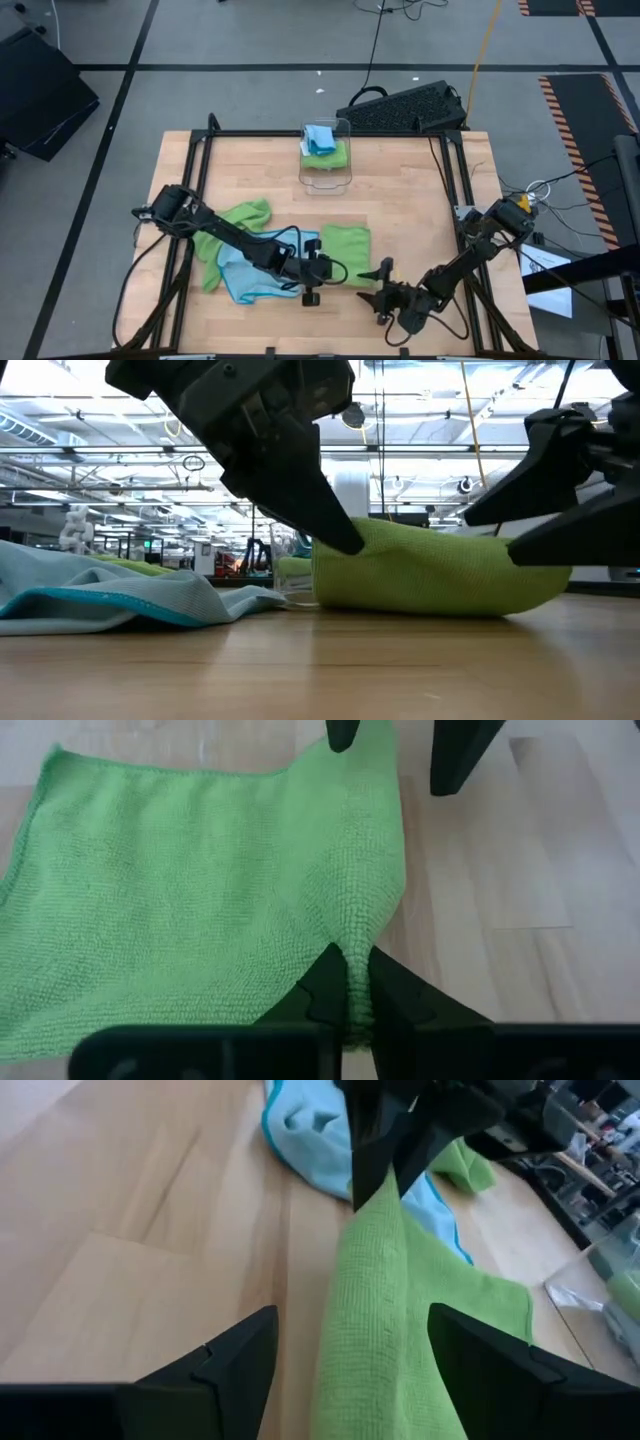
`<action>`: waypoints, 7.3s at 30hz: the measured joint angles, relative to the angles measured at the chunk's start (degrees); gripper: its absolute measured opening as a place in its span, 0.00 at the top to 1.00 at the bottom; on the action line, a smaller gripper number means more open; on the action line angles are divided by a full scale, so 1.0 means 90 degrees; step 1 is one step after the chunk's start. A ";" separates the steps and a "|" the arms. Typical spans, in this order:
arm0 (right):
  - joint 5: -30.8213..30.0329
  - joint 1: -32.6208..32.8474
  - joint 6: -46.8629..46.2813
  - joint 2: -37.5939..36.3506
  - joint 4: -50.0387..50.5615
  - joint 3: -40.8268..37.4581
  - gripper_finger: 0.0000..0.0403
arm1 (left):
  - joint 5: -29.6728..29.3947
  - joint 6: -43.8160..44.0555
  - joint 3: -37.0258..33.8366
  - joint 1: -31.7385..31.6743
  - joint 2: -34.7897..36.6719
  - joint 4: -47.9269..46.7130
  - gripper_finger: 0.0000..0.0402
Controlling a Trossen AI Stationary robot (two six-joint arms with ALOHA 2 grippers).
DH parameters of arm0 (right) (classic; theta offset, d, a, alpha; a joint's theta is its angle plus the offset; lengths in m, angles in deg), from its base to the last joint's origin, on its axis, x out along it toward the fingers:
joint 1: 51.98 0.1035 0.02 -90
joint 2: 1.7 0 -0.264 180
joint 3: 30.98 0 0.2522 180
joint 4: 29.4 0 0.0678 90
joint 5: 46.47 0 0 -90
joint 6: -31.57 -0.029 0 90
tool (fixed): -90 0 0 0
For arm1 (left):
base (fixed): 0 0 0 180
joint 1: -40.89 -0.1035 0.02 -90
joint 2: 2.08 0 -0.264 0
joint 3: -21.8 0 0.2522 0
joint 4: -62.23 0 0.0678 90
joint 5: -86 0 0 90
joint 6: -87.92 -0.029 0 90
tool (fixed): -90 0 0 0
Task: Fold microfiber towels
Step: Fold the right green towel, then put the green towel into the transparent bin
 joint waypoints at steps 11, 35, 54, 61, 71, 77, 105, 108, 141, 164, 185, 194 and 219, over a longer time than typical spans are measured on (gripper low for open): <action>0.0021 -0.0087 -0.0914 0.0058 0.0728 -0.0004 0.40 | -0.0066 -0.0019 0.0002 -0.0002 0.0002 0.0170 0.95; 0.2681 -0.0160 -0.2746 -0.0518 0.0855 0.0005 0.94 | 0.0586 0.0307 0.0012 0.0489 0.0012 0.0410 0.95; 0.3997 -0.0430 -0.3285 -0.1498 0.0679 0.0002 0.97 | 0.0240 0.0138 0.0015 0.0867 0.0665 0.0332 0.95; 0.3359 -0.0442 -0.3755 -0.1491 0.0502 -0.0299 0.97 | -0.0076 0.0172 0.0002 0.0675 0.0461 0.0007 0.95; 0.2810 -0.0662 -0.4510 -0.1491 0.0479 -0.0807 0.97 | -0.0243 0.0037 0.0009 0.0029 0.0255 -0.0316 0.98; 0.2774 -0.0770 -0.4425 -0.1491 0.0484 -0.0865 0.96 | -0.0236 0.0046 0.0007 -0.0117 0.0262 -0.0327 0.89; 0.1271 -0.0678 -0.3344 -0.2430 0.0571 -0.0860 0.56 | -0.1167 -0.1020 0.0015 0.0312 0.0376 0.1046 0.70; 0.1163 -0.0698 -0.2718 -0.1906 -0.0671 -0.0861 0.61 | -0.1314 -0.0950 0.0012 0.0311 0.0161 0.0840 0.76; 0.0536 -0.0886 -0.2502 0.0488 -0.2874 -0.0865 0.84 | -0.1391 -0.0274 0.0007 0.0029 -0.0025 0.0091 0.92; 0.1188 -0.1029 -0.2089 -0.0774 -0.1282 -0.0865 0.84 | -0.2434 -0.1262 0.1097 0.1330 -0.0274 -0.0713 0.41; 0.2674 -0.1885 -0.2894 0.0430 -0.1993 -0.0850 0.84 | -0.2506 -0.1463 0.2260 0.0875 -0.1872 -0.2218 0.36; 0.2703 -0.1889 -0.2771 0.0440 -0.2075 -0.0857 0.84 | -0.2013 -0.1467 0.2266 0.0570 -0.1855 -0.2485 0.37; 0.1817 -0.1167 -0.1460 -0.1709 -0.0049 -0.0869 0.84 | -0.1241 -0.1630 0.2178 0.0038 -0.1176 -0.3004 0.97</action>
